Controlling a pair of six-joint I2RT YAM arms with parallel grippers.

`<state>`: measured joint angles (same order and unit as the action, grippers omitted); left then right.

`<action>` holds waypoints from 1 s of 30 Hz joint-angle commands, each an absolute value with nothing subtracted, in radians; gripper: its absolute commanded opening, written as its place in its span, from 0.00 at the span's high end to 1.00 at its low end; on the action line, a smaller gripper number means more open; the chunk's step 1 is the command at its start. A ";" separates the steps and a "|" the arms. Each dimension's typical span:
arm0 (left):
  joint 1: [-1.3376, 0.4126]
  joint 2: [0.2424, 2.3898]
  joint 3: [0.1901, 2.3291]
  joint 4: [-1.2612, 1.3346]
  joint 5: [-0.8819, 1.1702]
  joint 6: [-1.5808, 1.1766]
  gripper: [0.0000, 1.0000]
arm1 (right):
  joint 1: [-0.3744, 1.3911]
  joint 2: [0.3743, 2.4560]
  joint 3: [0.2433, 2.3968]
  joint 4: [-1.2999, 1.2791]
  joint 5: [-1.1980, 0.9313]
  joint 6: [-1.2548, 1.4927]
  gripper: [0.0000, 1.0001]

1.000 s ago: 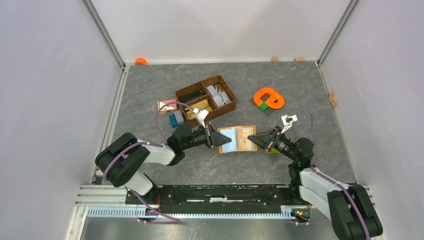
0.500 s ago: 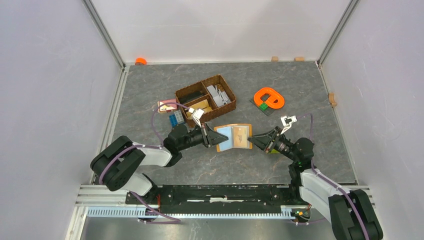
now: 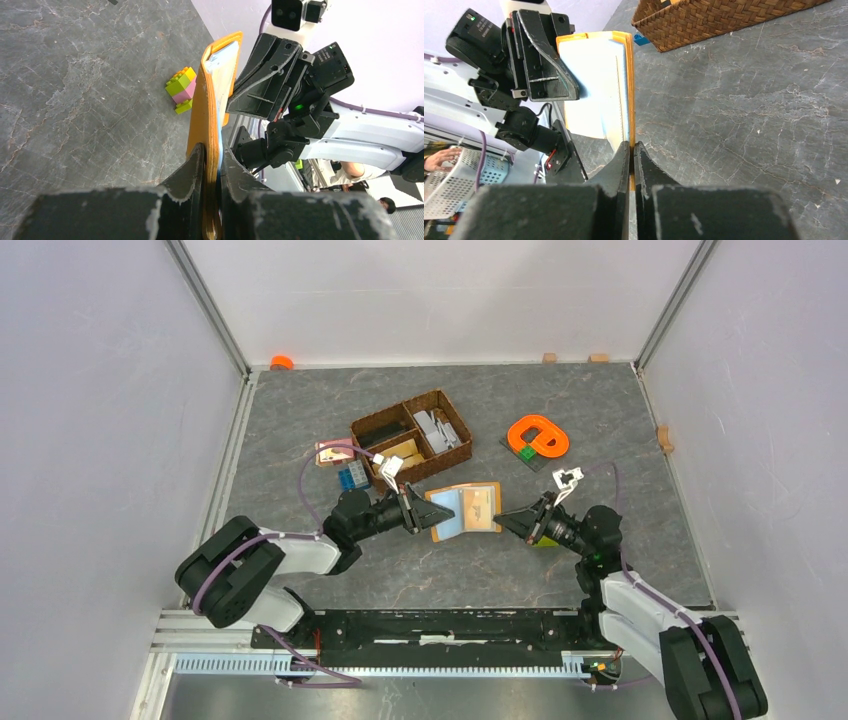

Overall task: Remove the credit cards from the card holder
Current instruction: Remove the credit card from the card holder.

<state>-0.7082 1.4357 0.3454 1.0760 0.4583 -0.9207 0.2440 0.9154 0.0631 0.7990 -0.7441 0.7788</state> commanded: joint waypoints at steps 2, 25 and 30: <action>-0.704 1.444 0.371 1.166 0.492 -0.946 0.98 | 0.301 0.899 0.144 0.673 -0.712 0.657 0.98; -0.716 1.442 0.416 0.955 0.423 -0.883 0.98 | 0.505 0.922 0.253 0.530 -0.627 0.507 0.67; -0.712 1.446 0.426 0.888 0.393 -0.870 0.98 | 0.505 0.855 0.235 0.548 -0.620 0.502 0.62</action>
